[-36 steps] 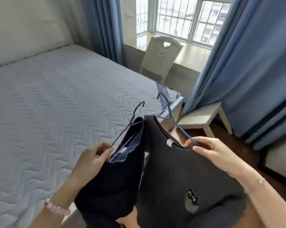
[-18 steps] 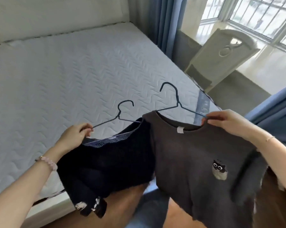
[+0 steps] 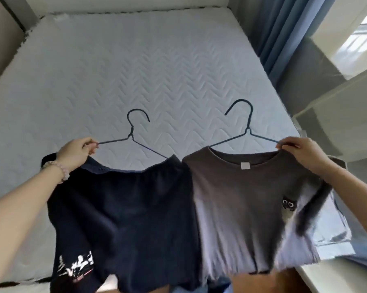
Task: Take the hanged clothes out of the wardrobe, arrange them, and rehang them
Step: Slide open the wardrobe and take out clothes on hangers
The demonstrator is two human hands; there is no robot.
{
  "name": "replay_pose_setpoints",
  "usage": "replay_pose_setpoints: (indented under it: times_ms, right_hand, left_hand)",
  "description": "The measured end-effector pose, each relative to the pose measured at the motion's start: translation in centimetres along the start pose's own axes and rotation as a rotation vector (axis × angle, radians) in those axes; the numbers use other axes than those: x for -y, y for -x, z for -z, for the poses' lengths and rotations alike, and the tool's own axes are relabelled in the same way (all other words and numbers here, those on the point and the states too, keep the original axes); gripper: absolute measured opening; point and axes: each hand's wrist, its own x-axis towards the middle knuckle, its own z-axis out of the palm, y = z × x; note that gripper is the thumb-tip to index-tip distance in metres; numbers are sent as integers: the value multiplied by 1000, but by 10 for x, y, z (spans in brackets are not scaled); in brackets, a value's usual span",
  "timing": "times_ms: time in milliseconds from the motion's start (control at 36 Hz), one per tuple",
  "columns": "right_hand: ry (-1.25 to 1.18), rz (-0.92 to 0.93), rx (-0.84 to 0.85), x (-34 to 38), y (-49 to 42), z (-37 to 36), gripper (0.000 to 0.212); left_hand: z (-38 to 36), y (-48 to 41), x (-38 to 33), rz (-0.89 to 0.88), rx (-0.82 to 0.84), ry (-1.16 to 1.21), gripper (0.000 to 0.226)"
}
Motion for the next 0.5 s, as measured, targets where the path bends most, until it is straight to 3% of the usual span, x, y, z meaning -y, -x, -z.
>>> replay_pose_setpoints:
  times_ms: [139,278,500]
  right_hand:
    - [45,42,18,-22,-97,-36,16]
    - [120,65,-12,-47,-173,-84,20]
    - [151,65,-15,-82,-239,-169,19]
  left_hand:
    - [-28,-53,10,62,-77,-14,20]
    - [-75,-99,22,137,-238,-35,19]
    - [-131,-155,59,110,-318,-49,22]
